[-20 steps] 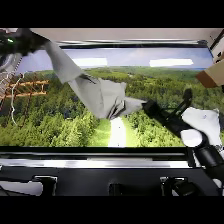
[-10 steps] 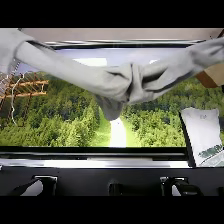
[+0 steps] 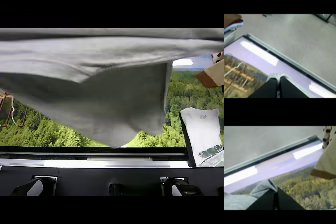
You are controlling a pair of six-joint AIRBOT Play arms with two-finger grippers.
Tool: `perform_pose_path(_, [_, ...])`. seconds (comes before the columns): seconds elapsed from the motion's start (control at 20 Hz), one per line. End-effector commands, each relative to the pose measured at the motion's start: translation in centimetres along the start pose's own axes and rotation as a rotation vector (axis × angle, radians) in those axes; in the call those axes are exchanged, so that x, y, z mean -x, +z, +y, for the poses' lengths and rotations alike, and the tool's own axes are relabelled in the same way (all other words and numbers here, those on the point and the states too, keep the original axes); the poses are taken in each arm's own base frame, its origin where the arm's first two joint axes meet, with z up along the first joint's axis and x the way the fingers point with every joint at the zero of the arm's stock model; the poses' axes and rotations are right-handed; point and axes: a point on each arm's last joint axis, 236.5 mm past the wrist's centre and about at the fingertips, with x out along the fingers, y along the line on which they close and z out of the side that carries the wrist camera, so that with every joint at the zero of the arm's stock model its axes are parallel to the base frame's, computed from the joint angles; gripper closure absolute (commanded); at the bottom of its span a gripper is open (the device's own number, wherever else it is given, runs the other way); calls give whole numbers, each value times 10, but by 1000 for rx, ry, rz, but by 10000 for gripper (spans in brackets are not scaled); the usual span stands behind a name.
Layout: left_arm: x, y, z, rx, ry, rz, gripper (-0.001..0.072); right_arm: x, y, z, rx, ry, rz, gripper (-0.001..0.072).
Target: Fold the clothes and pants, and hang the long-sleeved shirts on hangers.
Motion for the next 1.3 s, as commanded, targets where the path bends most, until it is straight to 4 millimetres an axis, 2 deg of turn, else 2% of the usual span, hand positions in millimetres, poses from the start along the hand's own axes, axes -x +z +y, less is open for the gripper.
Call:
perform_pose_path(0.0, [-44,-73,6,28,-17,251,692,-61,-64,34,-101,99,300,670])
perform_pose_path(0.15, [-110,-174,18,21,-6,518,692,-145,-132,59,-136,167,556,669])
perform_pose_path(0.25, [-157,-243,26,23,7,629,692,-213,-178,67,-122,161,634,669])
perform_pose_path(0.35, [-203,-300,32,28,14,669,692,-280,-223,85,-138,178,641,669])
perform_pose_path(0.5, [-259,-360,36,28,19,688,692,-357,-277,108,-223,196,588,668])
perform_pose_path(0.6, [-284,-394,39,37,25,706,691,-384,-307,115,-353,195,599,662])
perform_pose_path(0.65, [-292,-408,42,45,31,718,691,-389,-319,119,-420,200,629,594])
perform_pose_path(0.7, [-298,-418,45,55,38,728,691,-390,-330,119,-467,201,667,480])
perform_pose_path(0.75, [-301,-425,48,68,44,735,691,-385,-336,117,-477,198,712,410])
perform_pose_path(0.8, [-304,-427,48,73,45,734,691,-377,-337,111,-452,200,753,362])
perform_pose_path(0.9, [-304,-423,47,74,40,724,691,-350,-328,86,-356,236,854,213])
perform_pose_path(1.05, [-300,-415,41,61,28,730,691,-309,-300,25,-163,291,932,210])
perform_pose_path(1.1, [-297,-413,39,57,26,737,691,-294,-300,6,-140,290,974,210])
perform_pose_path(1.2, [-291,-411,38,54,30,765,691,-259,-321,-27,-172,267,1091,211])
perform_pose_path(1.25, [-287,-412,38,52,33,781,691,-240,-342,-35,-208,265,1141,211])
